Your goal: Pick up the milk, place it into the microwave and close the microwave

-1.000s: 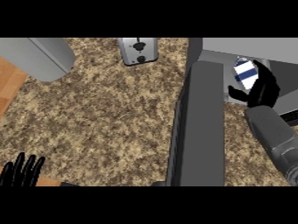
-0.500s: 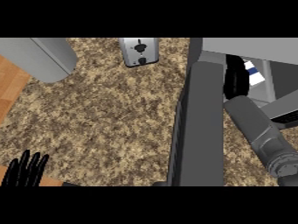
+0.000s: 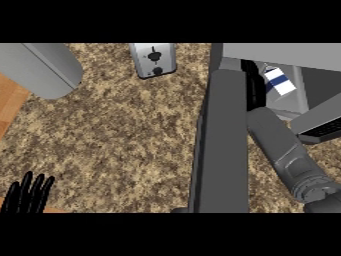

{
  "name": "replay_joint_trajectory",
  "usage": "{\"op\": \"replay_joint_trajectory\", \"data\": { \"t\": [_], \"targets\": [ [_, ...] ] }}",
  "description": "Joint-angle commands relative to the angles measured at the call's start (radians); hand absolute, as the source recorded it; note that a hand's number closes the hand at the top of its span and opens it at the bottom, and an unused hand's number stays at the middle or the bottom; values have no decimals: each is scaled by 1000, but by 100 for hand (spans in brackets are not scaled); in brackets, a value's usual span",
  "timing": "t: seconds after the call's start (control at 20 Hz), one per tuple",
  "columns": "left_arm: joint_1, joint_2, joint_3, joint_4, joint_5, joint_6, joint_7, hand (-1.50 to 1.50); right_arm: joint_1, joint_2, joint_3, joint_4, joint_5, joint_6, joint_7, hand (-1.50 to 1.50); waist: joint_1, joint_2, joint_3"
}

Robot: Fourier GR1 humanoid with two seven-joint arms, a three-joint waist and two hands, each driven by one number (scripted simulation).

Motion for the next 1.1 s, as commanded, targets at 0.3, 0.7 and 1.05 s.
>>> {"op": "replay_joint_trajectory", "data": {
  "t": [0.3, 0.7, 1.05],
  "targets": [
    [71, 6, -9, -21, -12, -29, -32, -150, 94, 23, -132, -67, -138, 252, -157, -150, -40, -20, 0],
    [93, -5, 11, -49, 14, -9, -8, -150, 215, 62, -180, -68, -186, 408, -334, -150, -91, -39, -4],
    [141, -42, -36, -77, -34, 5, -9, -150, 304, 62, -199, -77, -200, 483, -440, -150, -118, -52, -6]
  ]
}}
